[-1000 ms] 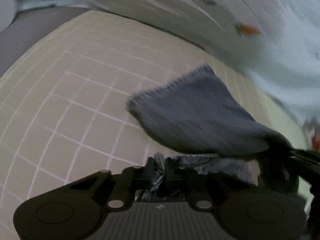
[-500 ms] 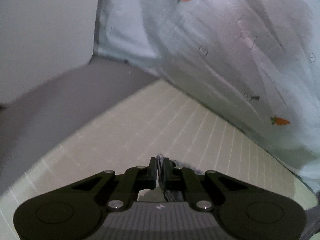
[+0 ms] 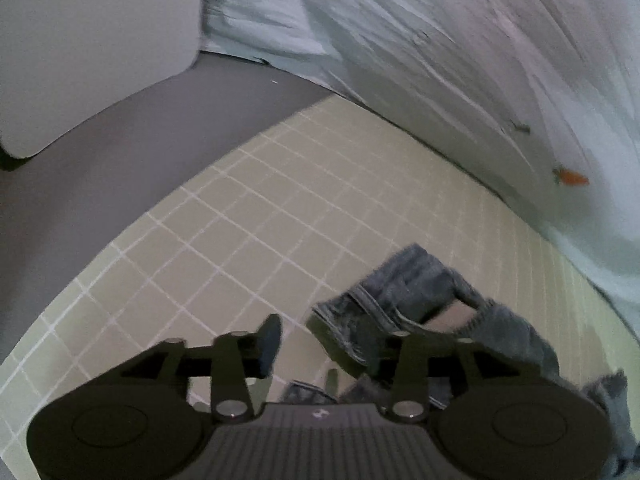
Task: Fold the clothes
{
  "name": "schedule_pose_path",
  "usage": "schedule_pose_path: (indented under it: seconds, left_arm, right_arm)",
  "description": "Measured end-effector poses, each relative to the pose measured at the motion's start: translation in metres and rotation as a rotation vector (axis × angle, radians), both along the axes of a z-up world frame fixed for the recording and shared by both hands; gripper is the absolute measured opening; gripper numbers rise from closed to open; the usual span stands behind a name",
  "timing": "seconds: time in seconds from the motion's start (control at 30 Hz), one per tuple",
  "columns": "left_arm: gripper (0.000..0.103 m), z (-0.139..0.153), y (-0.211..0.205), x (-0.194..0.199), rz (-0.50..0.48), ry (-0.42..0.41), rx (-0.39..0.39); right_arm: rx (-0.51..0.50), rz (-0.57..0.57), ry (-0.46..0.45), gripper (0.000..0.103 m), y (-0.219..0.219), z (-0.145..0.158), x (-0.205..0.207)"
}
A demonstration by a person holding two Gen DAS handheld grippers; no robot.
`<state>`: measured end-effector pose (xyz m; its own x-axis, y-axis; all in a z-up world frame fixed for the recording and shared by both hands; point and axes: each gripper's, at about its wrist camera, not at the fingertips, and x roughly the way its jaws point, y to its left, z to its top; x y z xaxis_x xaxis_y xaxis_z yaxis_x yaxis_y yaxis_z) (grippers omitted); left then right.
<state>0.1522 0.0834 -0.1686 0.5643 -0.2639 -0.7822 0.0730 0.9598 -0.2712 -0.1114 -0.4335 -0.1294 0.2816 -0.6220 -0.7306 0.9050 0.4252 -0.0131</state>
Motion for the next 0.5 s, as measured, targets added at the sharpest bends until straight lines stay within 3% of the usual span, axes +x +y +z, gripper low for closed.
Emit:
schedule_pose_path:
  seconds: [0.07,0.2,0.4,0.5]
  left_arm:
    - [0.065,-0.001,-0.011,0.004,-0.035,0.004,0.0]
    - [0.073,-0.007,-0.039,0.015,-0.129,-0.005,0.006]
    - [0.082,-0.019,-0.082,0.044,-0.274,-0.018,0.067]
    - [0.082,-0.03,-0.098,0.061,-0.318,-0.002,0.083]
  right_arm:
    - [-0.028,0.075,-0.005,0.086,0.007,0.006,0.01]
    - [-0.045,0.278,0.039,0.098,0.019,0.003,0.05]
    - [-0.099,0.475,0.176,0.1,0.04,-0.02,0.101]
    - [-0.086,0.522,0.185,0.1,0.045,-0.027,0.115]
